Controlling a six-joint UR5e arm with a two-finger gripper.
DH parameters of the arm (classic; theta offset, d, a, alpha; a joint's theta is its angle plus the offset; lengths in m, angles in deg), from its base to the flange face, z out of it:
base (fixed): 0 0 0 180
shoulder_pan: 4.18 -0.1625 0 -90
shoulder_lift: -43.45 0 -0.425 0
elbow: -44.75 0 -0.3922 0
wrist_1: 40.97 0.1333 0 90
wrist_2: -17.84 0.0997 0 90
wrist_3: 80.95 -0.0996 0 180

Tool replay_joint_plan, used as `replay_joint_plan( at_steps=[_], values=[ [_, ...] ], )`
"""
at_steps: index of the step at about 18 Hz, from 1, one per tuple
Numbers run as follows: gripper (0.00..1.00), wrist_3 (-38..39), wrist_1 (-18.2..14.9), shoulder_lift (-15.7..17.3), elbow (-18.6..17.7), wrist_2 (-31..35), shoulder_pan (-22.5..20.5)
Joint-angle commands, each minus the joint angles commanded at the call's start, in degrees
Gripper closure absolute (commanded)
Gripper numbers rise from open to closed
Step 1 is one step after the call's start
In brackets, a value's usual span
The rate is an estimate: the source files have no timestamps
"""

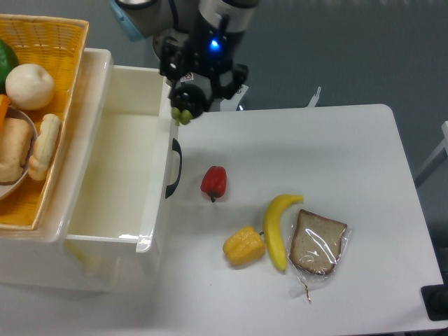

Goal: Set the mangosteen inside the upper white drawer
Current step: 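Carry the held mangosteen over the open white drawer, then open the gripper to drop the mangosteen into the drawer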

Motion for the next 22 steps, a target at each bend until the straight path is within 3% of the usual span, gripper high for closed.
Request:
replay_joint_plan(
  at_steps=[6, 7, 9, 11, 14, 16, 17, 22],
  values=[
    [0.73, 0.4, 0.3, -0.4, -0.7, 0.0, 1.9],
    [0.65, 0.4, 0.4, -0.5, -0.9, 0.2, 2.3],
    [0.62, 0.4, 0.5, -0.6, -1.3, 0.1, 2.5],
    [0.51, 0.4, 0.6, -0.7, -1.6, 0.3, 2.9],
    [0.26, -0.3, 0.8, -0.8, -1.6, 0.4, 3.5],
    [0.18, -0.4, 1.1, -0.8, -1.6, 0.4, 3.8],
    [0.09, -0.4, 1.7, -0.9, -1.6, 0.3, 3.9],
    [0.01, -0.5, 2.0, -0.9, -1.5, 0.3, 4.0]
  ],
)
